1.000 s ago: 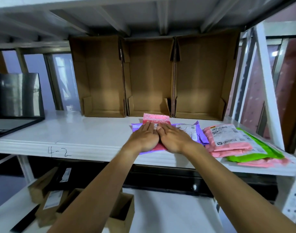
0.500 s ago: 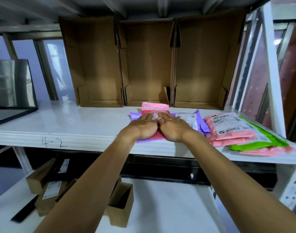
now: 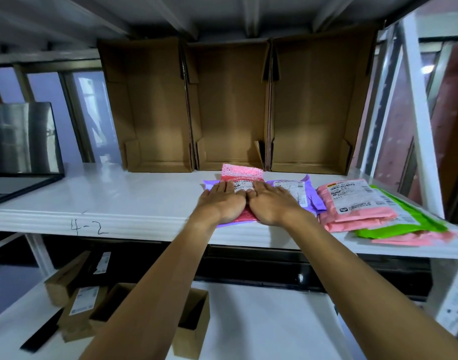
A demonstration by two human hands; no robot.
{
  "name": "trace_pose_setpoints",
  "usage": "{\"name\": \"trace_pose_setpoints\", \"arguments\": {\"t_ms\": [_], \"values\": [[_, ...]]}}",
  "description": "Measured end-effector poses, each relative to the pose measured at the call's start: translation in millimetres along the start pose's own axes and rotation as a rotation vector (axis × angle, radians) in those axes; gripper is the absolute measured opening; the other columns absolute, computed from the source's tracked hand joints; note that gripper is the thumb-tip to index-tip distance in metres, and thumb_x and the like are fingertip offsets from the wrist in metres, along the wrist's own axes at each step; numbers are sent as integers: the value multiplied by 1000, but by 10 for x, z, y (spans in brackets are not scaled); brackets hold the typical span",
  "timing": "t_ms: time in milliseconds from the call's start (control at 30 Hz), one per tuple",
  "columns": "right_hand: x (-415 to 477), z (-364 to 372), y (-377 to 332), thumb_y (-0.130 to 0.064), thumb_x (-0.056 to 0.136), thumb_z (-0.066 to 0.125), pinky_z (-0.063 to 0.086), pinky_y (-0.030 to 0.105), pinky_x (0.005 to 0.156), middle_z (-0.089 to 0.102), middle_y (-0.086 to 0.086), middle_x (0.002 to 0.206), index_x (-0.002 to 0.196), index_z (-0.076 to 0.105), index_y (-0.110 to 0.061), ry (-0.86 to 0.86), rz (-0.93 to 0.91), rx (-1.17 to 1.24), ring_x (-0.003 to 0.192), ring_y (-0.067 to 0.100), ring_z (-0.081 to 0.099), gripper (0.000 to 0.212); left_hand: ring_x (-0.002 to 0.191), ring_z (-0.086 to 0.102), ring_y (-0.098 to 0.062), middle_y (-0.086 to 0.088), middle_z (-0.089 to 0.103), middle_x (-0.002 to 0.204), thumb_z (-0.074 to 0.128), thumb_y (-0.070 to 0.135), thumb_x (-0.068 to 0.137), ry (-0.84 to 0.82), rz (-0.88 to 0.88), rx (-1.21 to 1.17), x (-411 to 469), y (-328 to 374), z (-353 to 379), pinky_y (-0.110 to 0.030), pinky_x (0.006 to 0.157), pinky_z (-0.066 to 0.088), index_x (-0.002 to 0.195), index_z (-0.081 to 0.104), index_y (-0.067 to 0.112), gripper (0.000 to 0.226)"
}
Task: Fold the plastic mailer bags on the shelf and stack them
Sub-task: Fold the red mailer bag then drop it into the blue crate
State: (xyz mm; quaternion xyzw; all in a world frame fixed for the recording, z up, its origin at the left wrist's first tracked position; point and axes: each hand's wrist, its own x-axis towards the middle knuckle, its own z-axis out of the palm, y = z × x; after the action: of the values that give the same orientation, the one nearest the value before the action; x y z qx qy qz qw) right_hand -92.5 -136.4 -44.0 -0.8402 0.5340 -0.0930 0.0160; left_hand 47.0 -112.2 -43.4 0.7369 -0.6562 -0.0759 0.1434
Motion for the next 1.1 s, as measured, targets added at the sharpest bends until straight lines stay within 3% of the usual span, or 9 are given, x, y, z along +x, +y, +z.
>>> {"name": "trace_pose_setpoints", "arguments": {"t_ms": [267, 433, 500, 600, 667, 733, 833, 967, 1100], "values": [[-155, -109, -85, -35, 105, 15, 8, 44, 124, 11, 9, 167, 157, 18, -10, -15, 20, 70, 153, 26, 13, 57, 155, 10, -18, -1, 10, 169, 19, 47, 102, 22, 33, -69, -10, -21, -9, -43, 124, 11, 160, 15, 20, 65], [-207, -136, -101, -32, 105, 20, 16, 47, 121, 27, 14, 160, 145, 38, -11, 13, 38, 143, 147, 30, 25, 49, 151, 22, -20, -4, 24, 165, 23, 25, 108, 77, 33, -273, -63, -17, -54, -39, 122, 19, 153, 36, 10, 49], [-174, -112, -68, -30, 104, 21, 24, 49, 116, 38, 16, 150, 130, 49, -13, 11, 49, 176, 140, 33, 35, 42, 146, 33, -23, -3, 38, 158, 27, 25, 108, 91, 37, -394, -57, -68, -72, -38, 119, 26, 148, 45, 10, 47], [-132, -124, -1, -35, 97, 27, 36, 41, 97, 53, 6, 121, 106, 54, -19, 66, 42, 361, 121, 28, 49, 32, 145, 37, -16, 7, 43, 155, 33, 44, 95, 126, 58, -553, -72, -98, -91, -40, 121, 27, 146, 50, 28, 56], [-121, -132, 40, -28, 96, 37, 39, 37, 93, 56, -2, 110, 107, 57, -20, 147, 43, 534, 111, 22, 52, 24, 143, 38, -13, 11, 44, 155, 33, 48, 88, 146, 74, -604, -38, -122, -59, -41, 120, 28, 144, 52, 35, 61], [-132, -139, 44, -27, 97, 38, 38, 38, 103, 55, 0, 124, 127, 55, -19, 162, 17, 569, 122, 22, 48, 36, 144, 36, -13, 9, 41, 157, 35, 43, 90, 162, 70, -626, -106, -85, -94, -40, 120, 27, 146, 50, 32, 58], [-155, -104, 26, -34, 99, 32, 25, 44, 119, 37, 5, 157, 147, 42, -18, 198, -41, 434, 145, 24, 30, 51, 148, 29, -14, 7, 33, 162, 36, 31, 103, 185, 111, -548, -128, -89, -78, -35, 123, 21, 151, 43, 27, 49], [-191, -78, -25, -30, 106, 32, 20, 36, 121, 30, 0, 162, 153, 35, -23, 183, -148, 311, 149, 19, 25, 48, 148, 31, -16, 5, 36, 161, 35, 29, 106, 181, 203, -376, -122, -83, -25, -32, 121, 23, 150, 46, 28, 45], [-147, -65, -36, -37, 107, 22, 15, 39, 123, 22, -1, 165, 156, 27, -25, 83, -141, 256, 151, 17, 18, 50, 149, 28, -18, 4, 31, 163, 31, 30, 107, 126, 222, -259, -79, -98, 13, -36, 122, 22, 153, 39, 26, 47]]}}
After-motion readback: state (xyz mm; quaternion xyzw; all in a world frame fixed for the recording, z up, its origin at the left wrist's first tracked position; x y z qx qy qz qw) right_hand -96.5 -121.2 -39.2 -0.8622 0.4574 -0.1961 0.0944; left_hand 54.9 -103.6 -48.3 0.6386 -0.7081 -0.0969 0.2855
